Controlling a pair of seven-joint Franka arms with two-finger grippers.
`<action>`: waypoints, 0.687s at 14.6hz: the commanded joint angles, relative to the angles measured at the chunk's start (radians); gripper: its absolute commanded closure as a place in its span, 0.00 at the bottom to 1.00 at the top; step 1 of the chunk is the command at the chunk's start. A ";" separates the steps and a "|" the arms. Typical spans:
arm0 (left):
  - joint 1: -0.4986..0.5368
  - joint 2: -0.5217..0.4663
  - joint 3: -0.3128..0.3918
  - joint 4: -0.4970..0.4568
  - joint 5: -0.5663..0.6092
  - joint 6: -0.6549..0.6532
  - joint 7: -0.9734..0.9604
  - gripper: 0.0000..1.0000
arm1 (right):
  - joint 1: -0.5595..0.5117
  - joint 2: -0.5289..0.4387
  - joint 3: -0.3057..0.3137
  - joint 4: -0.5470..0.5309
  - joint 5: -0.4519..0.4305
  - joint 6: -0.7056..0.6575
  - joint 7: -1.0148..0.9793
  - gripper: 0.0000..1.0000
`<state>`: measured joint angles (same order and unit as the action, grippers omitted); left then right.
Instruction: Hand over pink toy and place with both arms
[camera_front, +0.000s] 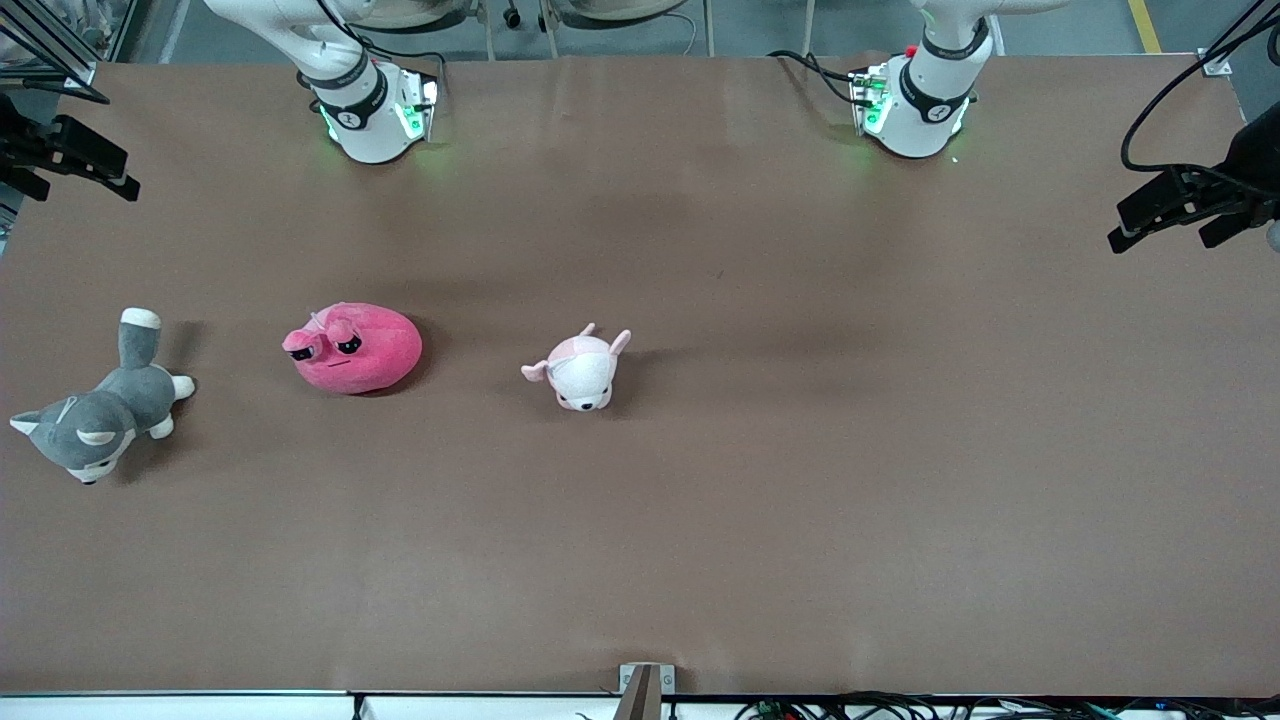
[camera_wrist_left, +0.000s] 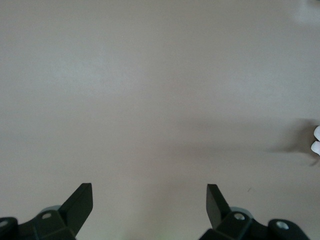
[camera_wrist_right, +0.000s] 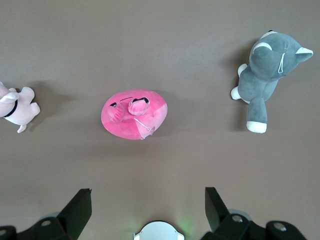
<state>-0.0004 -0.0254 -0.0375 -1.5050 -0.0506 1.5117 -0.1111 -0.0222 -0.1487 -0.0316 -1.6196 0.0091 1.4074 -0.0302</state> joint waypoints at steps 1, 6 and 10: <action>0.002 0.001 0.004 0.016 0.026 -0.013 0.074 0.00 | -0.012 -0.034 0.009 -0.034 0.009 0.005 -0.002 0.00; 0.025 0.002 0.004 0.009 0.028 -0.031 0.168 0.00 | -0.010 -0.034 0.010 -0.034 0.009 0.007 -0.004 0.00; 0.022 0.002 0.002 0.009 0.026 -0.048 0.137 0.00 | -0.010 -0.032 0.010 -0.034 0.009 0.008 -0.004 0.00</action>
<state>0.0253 -0.0249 -0.0341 -1.5055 -0.0388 1.4782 0.0373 -0.0222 -0.1488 -0.0296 -1.6197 0.0091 1.4073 -0.0302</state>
